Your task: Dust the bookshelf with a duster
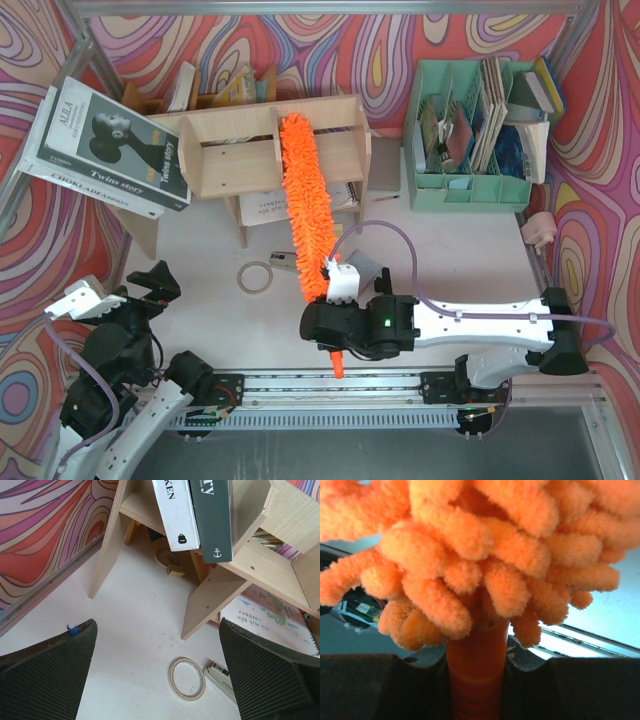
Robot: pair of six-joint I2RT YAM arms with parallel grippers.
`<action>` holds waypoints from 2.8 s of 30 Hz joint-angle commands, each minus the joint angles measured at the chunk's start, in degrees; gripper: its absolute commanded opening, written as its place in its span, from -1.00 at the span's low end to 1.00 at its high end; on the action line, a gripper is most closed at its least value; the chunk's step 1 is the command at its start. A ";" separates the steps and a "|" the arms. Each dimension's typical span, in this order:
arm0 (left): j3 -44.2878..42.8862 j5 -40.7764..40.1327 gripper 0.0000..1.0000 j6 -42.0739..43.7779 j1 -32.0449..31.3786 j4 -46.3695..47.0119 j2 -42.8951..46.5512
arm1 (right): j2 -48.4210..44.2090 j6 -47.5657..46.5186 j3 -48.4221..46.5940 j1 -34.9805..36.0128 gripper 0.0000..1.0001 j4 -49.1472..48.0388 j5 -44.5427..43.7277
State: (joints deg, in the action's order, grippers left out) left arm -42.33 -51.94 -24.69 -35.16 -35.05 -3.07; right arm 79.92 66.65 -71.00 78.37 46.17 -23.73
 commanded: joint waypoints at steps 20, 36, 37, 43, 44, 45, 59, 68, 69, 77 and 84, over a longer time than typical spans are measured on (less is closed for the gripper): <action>-0.53 -1.23 0.97 -0.27 0.26 -0.37 0.50 | -7.20 -0.62 -4.57 -0.32 -1.00 5.30 -8.48; -0.50 -1.08 0.97 -0.19 0.26 -0.28 0.48 | -3.29 6.25 4.03 -0.80 -1.00 5.80 -3.55; -0.48 -1.09 0.97 -0.26 0.26 -0.28 0.49 | -4.25 7.46 4.66 -1.06 -1.00 6.89 -4.06; -0.48 -0.96 0.97 -0.36 0.26 -0.37 0.68 | -10.70 11.40 5.40 -2.74 -1.00 13.03 -6.51; -0.49 -0.98 0.96 -0.36 0.26 -0.37 0.76 | -11.17 11.11 4.65 -2.92 -1.00 13.14 -6.76; -0.60 -0.98 0.97 -0.36 0.26 -0.36 0.78 | -11.48 10.34 3.80 -2.93 -1.00 12.90 -7.05; -0.50 -1.10 0.97 -0.36 0.26 -0.54 0.51 | -3.05 -2.92 -1.48 -2.87 -1.00 -1.56 -1.08; -0.56 -1.23 0.97 -0.65 0.26 -0.78 1.05 | 2.67 1.63 2.69 -2.92 -1.00 1.59 0.90; -0.53 -1.19 0.97 -0.63 0.26 -0.72 1.08 | 1.85 2.57 3.74 -2.89 -1.00 2.00 0.39; -0.65 -1.23 0.97 -0.26 0.24 -0.58 -0.27 | -9.34 2.83 6.60 -4.01 -1.00 5.59 -5.89; -0.43 -1.23 0.96 -0.10 0.26 -0.28 -0.44 | -12.01 -7.79 -0.75 -4.25 -1.00 3.54 -9.34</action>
State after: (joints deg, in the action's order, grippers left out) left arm -42.33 -51.96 -25.06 -35.16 -35.07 -3.07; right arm 70.46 65.01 -67.05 74.72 51.72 -25.41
